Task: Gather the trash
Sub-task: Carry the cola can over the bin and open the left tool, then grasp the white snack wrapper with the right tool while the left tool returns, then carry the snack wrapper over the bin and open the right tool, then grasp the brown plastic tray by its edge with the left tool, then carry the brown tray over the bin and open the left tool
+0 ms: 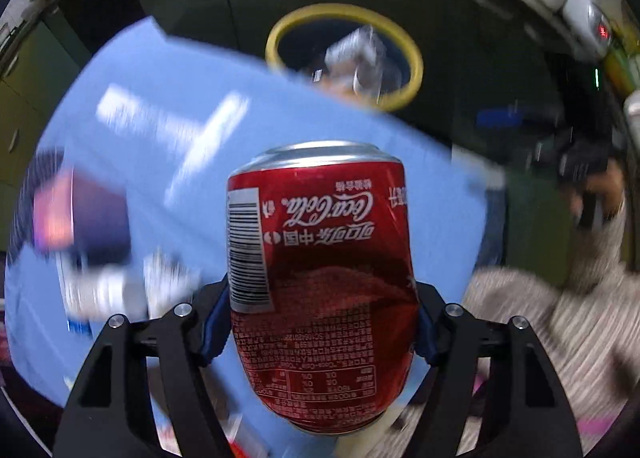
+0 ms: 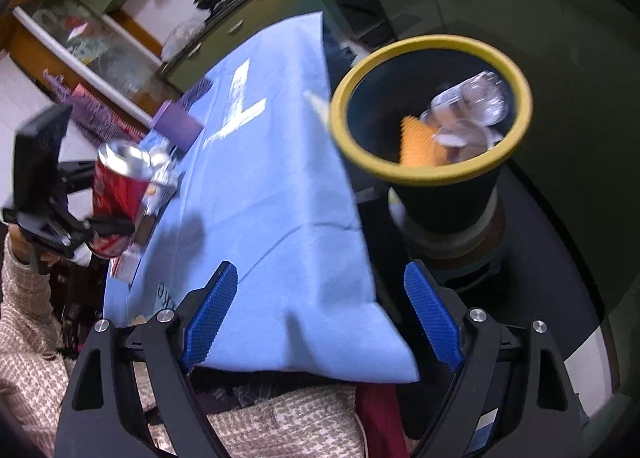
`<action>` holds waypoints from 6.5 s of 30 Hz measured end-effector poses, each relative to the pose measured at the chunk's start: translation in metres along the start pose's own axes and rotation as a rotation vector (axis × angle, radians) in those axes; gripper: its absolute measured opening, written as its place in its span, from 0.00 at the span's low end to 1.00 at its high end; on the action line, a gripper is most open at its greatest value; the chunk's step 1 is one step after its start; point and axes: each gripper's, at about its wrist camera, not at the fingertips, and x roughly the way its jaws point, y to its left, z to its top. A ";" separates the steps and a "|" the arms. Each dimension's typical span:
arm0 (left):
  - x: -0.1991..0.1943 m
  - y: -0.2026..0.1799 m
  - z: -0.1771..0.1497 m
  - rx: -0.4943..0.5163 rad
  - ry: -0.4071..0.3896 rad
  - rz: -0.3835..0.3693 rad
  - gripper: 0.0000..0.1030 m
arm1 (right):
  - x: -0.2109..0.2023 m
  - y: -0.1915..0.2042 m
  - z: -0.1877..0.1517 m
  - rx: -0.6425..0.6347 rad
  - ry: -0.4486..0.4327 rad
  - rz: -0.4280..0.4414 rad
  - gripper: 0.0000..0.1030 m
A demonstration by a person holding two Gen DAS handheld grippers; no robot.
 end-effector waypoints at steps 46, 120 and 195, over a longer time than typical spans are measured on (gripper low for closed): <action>-0.129 0.036 -0.086 -0.394 -0.693 0.191 0.89 | 0.029 0.130 0.055 -0.364 0.075 0.048 0.82; -0.041 0.148 -0.200 -0.570 -0.509 0.305 0.93 | 0.028 0.065 0.077 -0.091 0.008 -0.226 0.72; 0.124 -0.021 0.230 -0.241 -0.081 0.089 0.11 | -0.083 -0.116 -0.062 0.328 -0.332 -0.011 0.75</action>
